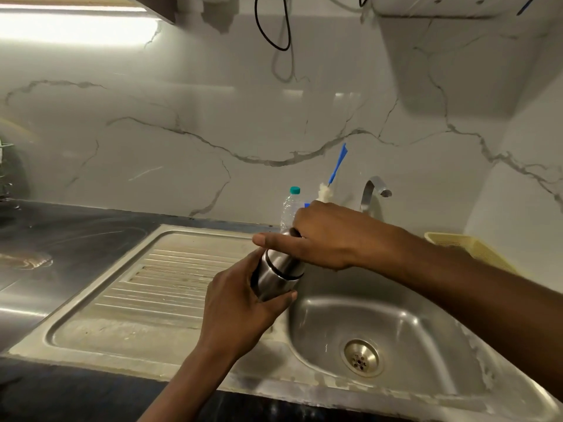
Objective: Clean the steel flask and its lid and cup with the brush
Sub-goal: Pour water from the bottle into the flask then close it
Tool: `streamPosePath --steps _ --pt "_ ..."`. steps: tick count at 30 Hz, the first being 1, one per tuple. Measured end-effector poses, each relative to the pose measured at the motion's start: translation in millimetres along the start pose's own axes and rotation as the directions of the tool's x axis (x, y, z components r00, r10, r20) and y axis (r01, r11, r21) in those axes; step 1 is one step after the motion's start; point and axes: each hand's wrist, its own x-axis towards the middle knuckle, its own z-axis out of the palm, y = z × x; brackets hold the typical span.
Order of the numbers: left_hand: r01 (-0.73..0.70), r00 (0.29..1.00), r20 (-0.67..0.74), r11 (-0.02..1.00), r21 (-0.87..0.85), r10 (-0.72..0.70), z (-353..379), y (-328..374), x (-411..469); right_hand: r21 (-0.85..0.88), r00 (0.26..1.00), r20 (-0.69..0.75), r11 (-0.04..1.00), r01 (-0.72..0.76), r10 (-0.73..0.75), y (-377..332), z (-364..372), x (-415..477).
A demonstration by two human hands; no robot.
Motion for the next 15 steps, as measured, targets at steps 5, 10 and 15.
streamPosePath --steps 5,10,15 --pt "-0.022 1.0 0.004 1.0 -0.012 0.022 -2.6 0.2 0.8 0.246 0.954 0.172 0.948 0.201 -0.247 19.2 -23.0 -2.6" --pt "-0.011 1.0 0.008 1.0 -0.026 0.011 -2.3 3.0 2.8 0.368 0.925 0.146 0.887 0.279 -0.351 31.2 -25.8 -0.1" --pt "-0.012 1.0 0.028 1.0 -0.029 0.012 -1.9 1.1 -1.3 0.38 0.957 0.13 0.904 0.194 -0.26 25.6 -19.1 -4.7"
